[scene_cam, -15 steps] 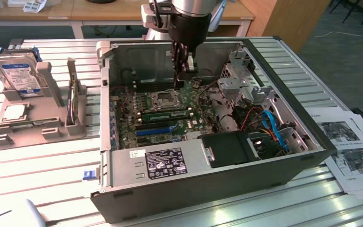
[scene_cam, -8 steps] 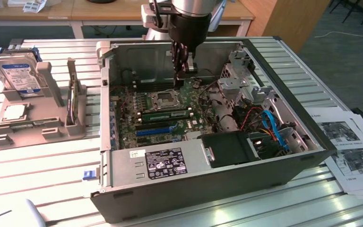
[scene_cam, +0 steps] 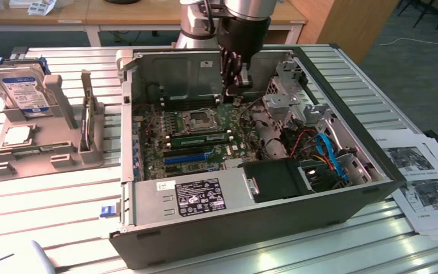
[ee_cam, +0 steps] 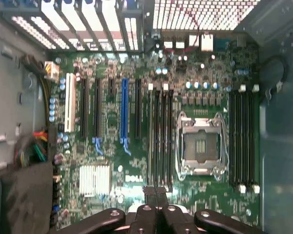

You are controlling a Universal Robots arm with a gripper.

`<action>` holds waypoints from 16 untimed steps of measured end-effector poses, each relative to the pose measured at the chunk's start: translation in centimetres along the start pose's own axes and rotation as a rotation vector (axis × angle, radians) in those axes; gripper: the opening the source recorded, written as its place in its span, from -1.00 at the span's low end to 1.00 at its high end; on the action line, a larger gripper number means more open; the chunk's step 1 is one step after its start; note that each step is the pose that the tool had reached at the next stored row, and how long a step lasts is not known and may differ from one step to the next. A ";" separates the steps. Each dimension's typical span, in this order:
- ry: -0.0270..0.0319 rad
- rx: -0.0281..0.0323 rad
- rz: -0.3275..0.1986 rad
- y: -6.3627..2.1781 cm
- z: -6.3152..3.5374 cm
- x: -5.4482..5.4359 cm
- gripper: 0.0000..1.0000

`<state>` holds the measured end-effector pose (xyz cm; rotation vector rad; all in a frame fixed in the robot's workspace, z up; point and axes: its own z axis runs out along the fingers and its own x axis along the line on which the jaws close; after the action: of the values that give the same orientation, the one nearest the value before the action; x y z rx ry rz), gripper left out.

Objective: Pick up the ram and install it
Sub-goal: 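Press down the ram until it locks into place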

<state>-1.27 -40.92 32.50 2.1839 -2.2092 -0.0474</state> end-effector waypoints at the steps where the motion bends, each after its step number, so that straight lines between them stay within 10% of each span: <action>1: 0.0000 -0.0012 0.000 -0.33 -0.02 0.0 -0.80; 16: 0.0000 -0.0020 0.000 -0.75 1.53 0.0 -0.80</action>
<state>-0.59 -40.92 30.94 2.1828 -2.2082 -0.0496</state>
